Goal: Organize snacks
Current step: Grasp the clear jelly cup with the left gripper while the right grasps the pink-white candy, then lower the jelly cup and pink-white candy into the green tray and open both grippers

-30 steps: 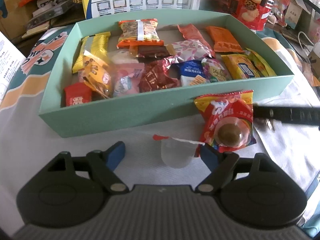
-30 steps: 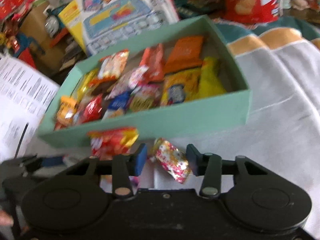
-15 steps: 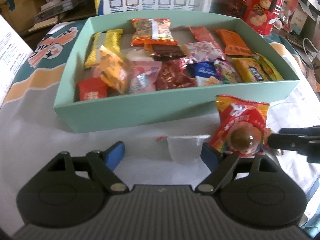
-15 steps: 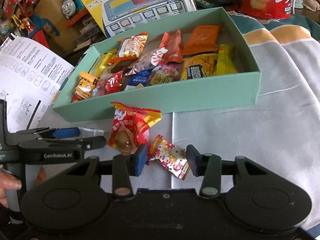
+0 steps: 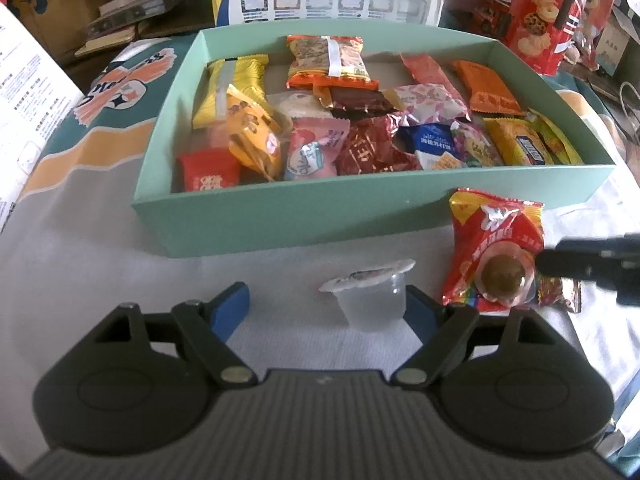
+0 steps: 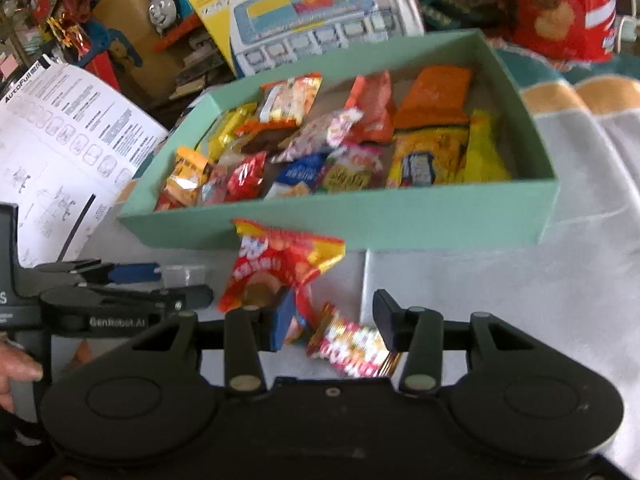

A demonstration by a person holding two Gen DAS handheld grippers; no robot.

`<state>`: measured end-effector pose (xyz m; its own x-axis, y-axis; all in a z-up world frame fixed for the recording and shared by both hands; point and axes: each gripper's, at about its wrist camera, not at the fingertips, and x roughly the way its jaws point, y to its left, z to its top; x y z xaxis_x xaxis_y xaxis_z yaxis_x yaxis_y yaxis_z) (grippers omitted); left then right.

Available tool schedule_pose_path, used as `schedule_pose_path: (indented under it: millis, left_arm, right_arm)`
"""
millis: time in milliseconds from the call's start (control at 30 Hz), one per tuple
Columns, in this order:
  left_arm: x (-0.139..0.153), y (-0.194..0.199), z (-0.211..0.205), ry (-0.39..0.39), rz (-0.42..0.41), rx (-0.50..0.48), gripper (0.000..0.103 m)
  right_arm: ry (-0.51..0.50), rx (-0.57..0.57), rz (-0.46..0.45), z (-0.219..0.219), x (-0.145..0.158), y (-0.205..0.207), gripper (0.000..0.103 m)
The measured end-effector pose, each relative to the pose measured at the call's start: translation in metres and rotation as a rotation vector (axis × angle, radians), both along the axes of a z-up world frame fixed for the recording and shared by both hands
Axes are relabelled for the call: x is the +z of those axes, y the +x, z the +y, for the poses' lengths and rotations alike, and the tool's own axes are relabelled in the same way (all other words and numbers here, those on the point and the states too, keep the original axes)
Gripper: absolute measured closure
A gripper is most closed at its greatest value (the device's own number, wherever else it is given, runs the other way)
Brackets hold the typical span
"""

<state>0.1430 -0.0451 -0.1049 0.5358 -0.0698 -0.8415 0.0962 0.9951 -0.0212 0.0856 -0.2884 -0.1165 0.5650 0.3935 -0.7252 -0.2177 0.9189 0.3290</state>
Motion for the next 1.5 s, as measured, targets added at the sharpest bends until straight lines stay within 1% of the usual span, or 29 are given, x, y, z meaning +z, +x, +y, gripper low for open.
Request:
schedule_pose_path:
  millis: [100,233,367,433,467,500,533,567,600,667,767,933,1033,1133,1233,1333,1500]
  left_arm:
    - [0.000,-0.001,0.005,0.000,-0.001,0.007,0.019]
    - [0.001,-0.002,0.008,-0.005,0.002,0.018,0.018]
    - [0.001,-0.003,0.009,-0.009,0.006,0.032,0.018]
    - [0.002,-0.002,0.009,-0.010,0.010,0.039,0.018]
    - [0.002,-0.002,0.008,-0.009,0.012,0.044,0.018]
    - [0.002,-0.001,0.008,-0.008,0.015,0.048,0.019]
    - [0.002,-0.001,0.007,-0.006,0.014,0.052,0.021]
    - [0.003,-0.001,0.006,-0.005,0.005,0.051,0.035]
    - [0.004,-0.002,0.004,0.000,-0.004,0.045,0.057]
    - [0.007,-0.003,0.003,0.019,-0.016,0.046,0.069]
    - [0.009,-0.005,0.011,-0.029,-0.004,0.068,0.069]
    - [0.016,-0.016,0.019,-0.064,0.021,0.064,0.069]
    - [0.030,-0.023,0.017,-0.090,0.011,0.037,0.069]
    - [0.053,-0.020,0.010,-0.105,-0.034,0.004,0.069]
    - [0.072,-0.005,0.001,-0.118,-0.074,-0.026,0.069]
    - [0.085,0.026,-0.009,-0.112,-0.099,-0.040,0.069]
    - [0.090,0.093,-0.026,-0.128,-0.087,-0.052,0.069]
  right_arm:
    - [-0.007,0.032,0.025,0.002,-0.006,-0.013,0.057]
    - [-0.021,0.058,0.033,0.011,-0.006,-0.031,0.057]
    - [-0.105,0.078,0.005,0.027,-0.004,-0.036,0.058]
    - [-0.173,0.064,-0.019,0.037,-0.004,-0.037,0.065]
    - [-0.224,0.053,-0.035,0.044,-0.005,-0.038,0.075]
    - [-0.260,0.047,-0.049,0.048,-0.006,-0.039,0.077]
    - [-0.276,0.044,-0.057,0.051,-0.007,-0.040,0.078]
    - [-0.286,0.035,-0.062,0.053,-0.007,-0.042,0.080]
    - [-0.282,0.021,-0.060,0.053,-0.007,-0.043,0.081]
    - [-0.249,-0.005,-0.044,0.047,-0.005,-0.043,0.081]
    - [-0.193,-0.047,-0.032,0.036,0.000,-0.045,0.081]
    - [-0.133,-0.095,-0.061,0.020,0.019,-0.046,0.081]
    - [-0.089,-0.114,-0.087,0.012,0.034,-0.042,0.081]
    - [-0.056,-0.132,-0.111,0.005,0.047,-0.030,0.081]
    - [-0.026,-0.152,-0.131,-0.001,0.058,-0.012,0.081]
    - [-0.002,-0.177,-0.143,-0.009,0.065,0.018,0.081]
    - [0.056,-0.232,-0.126,-0.025,0.067,0.077,0.081]
